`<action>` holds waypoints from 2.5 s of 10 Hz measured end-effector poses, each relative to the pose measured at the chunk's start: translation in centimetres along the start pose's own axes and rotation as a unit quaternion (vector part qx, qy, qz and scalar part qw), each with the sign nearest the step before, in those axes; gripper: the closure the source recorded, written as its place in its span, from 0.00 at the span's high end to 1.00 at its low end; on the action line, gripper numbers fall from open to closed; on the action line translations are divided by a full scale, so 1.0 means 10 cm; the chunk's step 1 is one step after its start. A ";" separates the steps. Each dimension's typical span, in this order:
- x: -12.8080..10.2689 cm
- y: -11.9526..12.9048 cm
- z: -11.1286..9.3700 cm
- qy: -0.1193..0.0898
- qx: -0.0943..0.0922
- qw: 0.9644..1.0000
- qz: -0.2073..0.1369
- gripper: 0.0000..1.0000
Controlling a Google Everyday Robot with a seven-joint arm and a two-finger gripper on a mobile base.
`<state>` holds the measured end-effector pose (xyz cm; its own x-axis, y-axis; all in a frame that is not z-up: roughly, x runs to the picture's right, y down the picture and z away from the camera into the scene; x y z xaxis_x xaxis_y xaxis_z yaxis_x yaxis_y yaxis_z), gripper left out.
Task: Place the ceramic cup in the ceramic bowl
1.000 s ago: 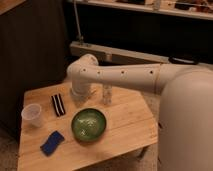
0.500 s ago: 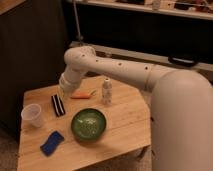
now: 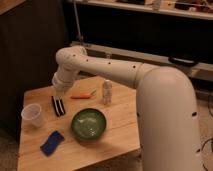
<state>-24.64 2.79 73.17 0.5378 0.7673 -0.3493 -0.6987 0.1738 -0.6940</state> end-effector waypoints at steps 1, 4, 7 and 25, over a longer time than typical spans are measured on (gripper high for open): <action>-0.05 -0.04 0.03 -0.002 -0.008 1.000 0.003 0.44; -0.29 -0.07 0.17 -0.009 -0.037 0.999 -0.004 0.75; -0.37 0.00 0.24 -0.010 -0.035 0.999 -0.015 0.80; -0.39 0.43 1.40 0.075 0.005 0.995 -0.059 0.80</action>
<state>-36.35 9.19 80.29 0.6802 0.6407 -0.3563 -0.6310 0.2643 -0.7294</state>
